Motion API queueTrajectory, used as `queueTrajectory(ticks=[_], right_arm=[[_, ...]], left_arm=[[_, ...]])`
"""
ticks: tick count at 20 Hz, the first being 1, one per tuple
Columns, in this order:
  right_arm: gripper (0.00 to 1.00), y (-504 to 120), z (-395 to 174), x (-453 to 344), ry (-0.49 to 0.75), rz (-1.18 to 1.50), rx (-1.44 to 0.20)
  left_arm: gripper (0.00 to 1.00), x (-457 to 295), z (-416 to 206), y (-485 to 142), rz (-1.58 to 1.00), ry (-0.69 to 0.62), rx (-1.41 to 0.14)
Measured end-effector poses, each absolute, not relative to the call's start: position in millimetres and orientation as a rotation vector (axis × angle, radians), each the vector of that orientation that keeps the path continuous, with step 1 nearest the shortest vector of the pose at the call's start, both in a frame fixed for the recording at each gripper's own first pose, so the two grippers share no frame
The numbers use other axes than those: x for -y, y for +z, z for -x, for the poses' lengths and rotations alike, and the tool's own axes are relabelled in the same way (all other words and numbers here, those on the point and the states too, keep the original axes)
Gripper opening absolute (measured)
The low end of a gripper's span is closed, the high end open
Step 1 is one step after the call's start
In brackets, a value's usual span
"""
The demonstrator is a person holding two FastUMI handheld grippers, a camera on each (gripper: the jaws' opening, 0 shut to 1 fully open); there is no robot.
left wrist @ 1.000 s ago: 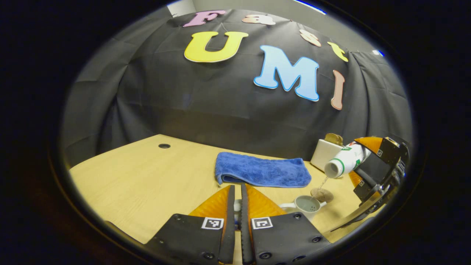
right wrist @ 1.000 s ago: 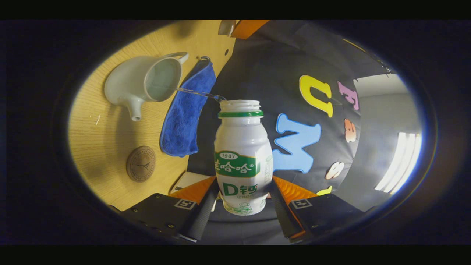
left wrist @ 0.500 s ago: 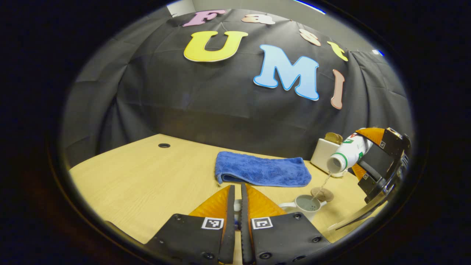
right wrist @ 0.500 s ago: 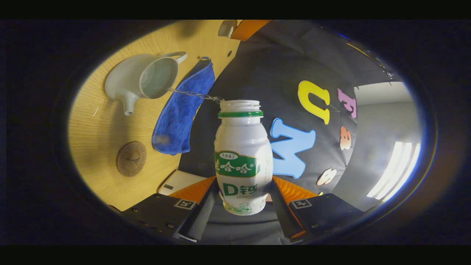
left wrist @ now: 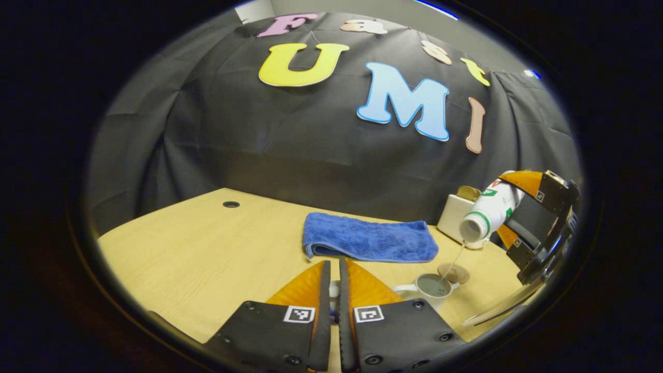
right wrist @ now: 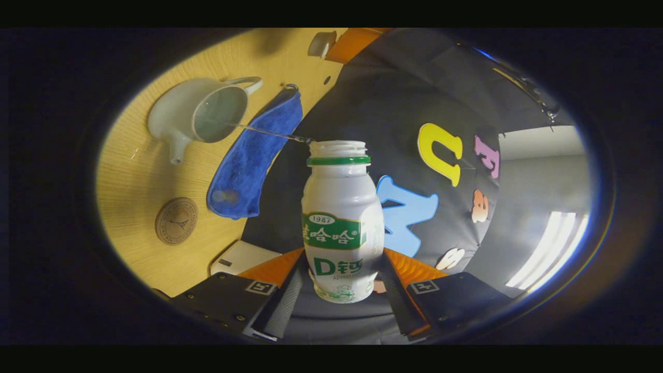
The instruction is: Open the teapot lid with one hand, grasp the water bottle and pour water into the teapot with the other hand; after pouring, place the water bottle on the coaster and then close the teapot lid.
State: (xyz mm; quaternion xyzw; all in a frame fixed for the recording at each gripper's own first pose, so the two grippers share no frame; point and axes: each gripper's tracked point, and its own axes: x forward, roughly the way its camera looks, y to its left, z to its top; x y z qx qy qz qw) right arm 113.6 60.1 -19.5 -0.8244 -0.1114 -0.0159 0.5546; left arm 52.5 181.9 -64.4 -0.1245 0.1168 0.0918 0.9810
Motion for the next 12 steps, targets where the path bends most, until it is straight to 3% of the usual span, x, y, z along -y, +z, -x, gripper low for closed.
queueTrajectory(ticks=[12], right_arm=[[0.78, -19.2, -111.8, -64.3, -0.024, 1.967, 0.317]], left_arm=[[0.14, -183.0, -52.4, -65.0, 0.25, 0.191, -0.24]])
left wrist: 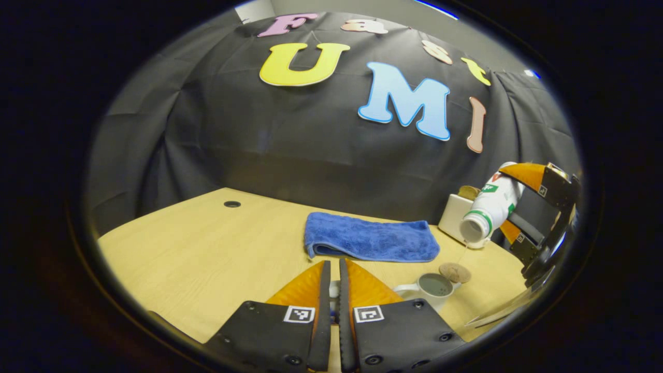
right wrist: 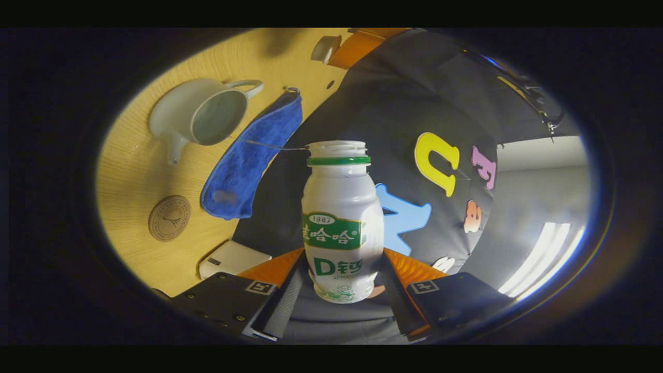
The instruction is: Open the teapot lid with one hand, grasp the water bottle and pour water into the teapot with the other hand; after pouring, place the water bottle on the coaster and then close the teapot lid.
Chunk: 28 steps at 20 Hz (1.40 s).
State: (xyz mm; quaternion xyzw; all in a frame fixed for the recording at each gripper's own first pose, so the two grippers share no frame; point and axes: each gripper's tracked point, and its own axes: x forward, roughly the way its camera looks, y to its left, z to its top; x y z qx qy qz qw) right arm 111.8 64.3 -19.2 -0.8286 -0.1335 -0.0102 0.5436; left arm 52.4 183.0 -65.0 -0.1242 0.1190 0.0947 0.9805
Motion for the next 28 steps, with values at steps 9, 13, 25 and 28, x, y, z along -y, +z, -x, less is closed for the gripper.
queueTrajectory(ticks=[9, 13, 25, 28], right_arm=[[0.78, -61.2, -112.6, -41.5, 0.048, 1.518, 0.068], [0.78, -71.4, -105.6, -34.5, 0.053, 1.278, 0.001], [0.78, -83.5, -97.0, 15.6, 0.043, 0.516, -0.181], [0.78, -83.3, -97.9, 32.9, 0.035, 0.392, -0.194]], left_arm=[[0.14, -183.2, -51.2, -63.8, 0.258, 0.188, -0.234], [0.17, -181.4, -51.4, -64.8, 0.255, 0.181, -0.232], [0.17, -136.3, -60.6, -55.6, 0.156, 0.116, -0.22], [0.17, -117.0, -70.5, -45.9, 0.126, 0.089, -0.206]])
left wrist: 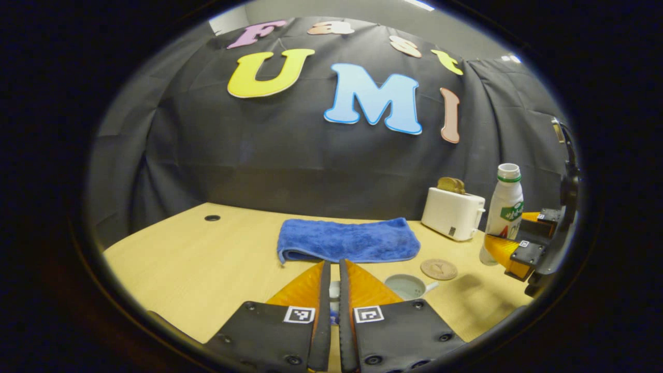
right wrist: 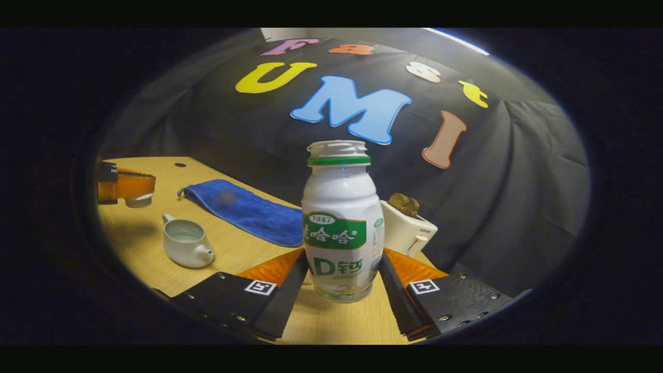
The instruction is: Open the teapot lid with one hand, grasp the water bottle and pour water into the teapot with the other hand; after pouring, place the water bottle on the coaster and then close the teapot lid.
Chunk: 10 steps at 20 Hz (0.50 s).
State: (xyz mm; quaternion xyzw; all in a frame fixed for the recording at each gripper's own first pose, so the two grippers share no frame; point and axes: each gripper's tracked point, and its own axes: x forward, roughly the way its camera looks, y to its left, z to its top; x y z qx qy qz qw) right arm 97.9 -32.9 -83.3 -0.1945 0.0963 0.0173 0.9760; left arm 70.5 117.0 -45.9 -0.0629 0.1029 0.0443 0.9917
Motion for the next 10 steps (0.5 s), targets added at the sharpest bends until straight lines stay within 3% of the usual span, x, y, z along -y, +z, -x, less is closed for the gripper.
queueTrajectory(ticks=[10], right_arm=[[0.78, -89.0, -91.5, 62.2, 0.043, 0.251, -0.193]], left_arm=[[0.17, -53.2, -107.3, -40.5, 0.031, 0.043, -0.22]])
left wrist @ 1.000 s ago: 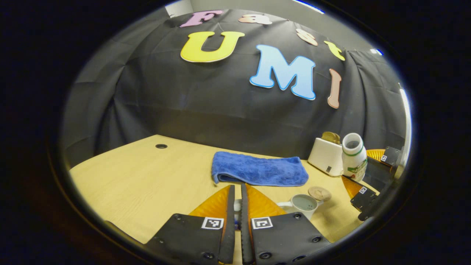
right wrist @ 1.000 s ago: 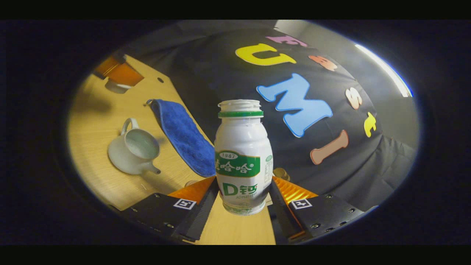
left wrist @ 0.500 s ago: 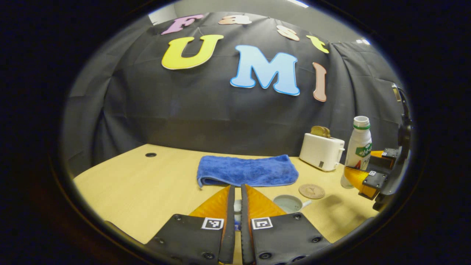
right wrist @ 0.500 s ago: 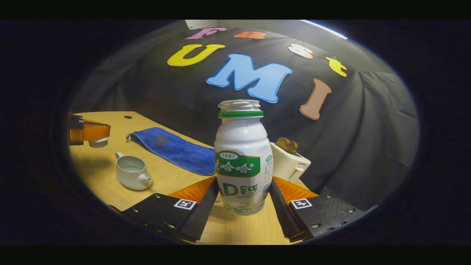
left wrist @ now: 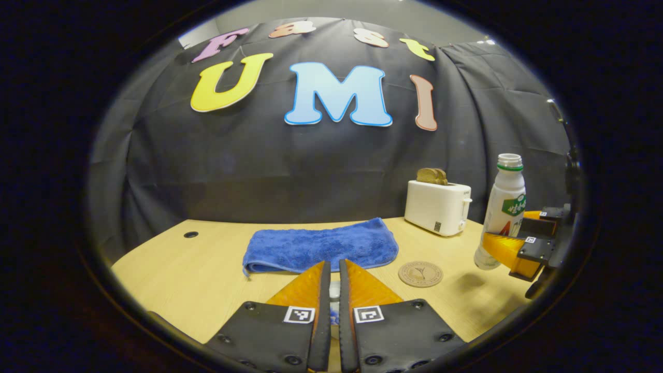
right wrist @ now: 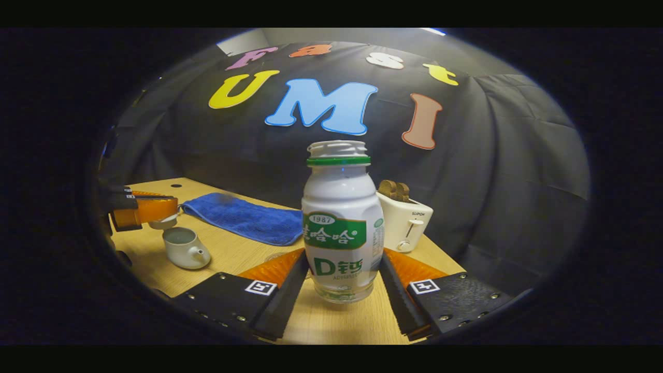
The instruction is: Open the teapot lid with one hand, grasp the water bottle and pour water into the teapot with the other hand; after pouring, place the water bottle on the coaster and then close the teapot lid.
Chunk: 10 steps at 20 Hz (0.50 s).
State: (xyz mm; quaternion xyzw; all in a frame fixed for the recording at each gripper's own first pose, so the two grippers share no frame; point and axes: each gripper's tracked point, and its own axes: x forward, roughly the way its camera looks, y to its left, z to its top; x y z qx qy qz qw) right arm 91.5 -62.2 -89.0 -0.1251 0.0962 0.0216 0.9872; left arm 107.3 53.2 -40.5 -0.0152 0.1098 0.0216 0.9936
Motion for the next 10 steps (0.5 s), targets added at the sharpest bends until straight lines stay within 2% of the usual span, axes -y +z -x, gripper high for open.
queueTrajectory(ticks=[8, 10], right_arm=[[0.78, -95.4, -92.8, 74.2, 0.047, 0.239, -0.199], [0.78, -95.4, -91.3, 74.4, 0.047, 0.233, -0.2]], left_arm=[[0.17, -32.6, -118.5, -57.0, 0.037, 0.034, -0.248], [0.14, -31.1, -120.0, -61.7, 0.038, 0.036, -0.257]])
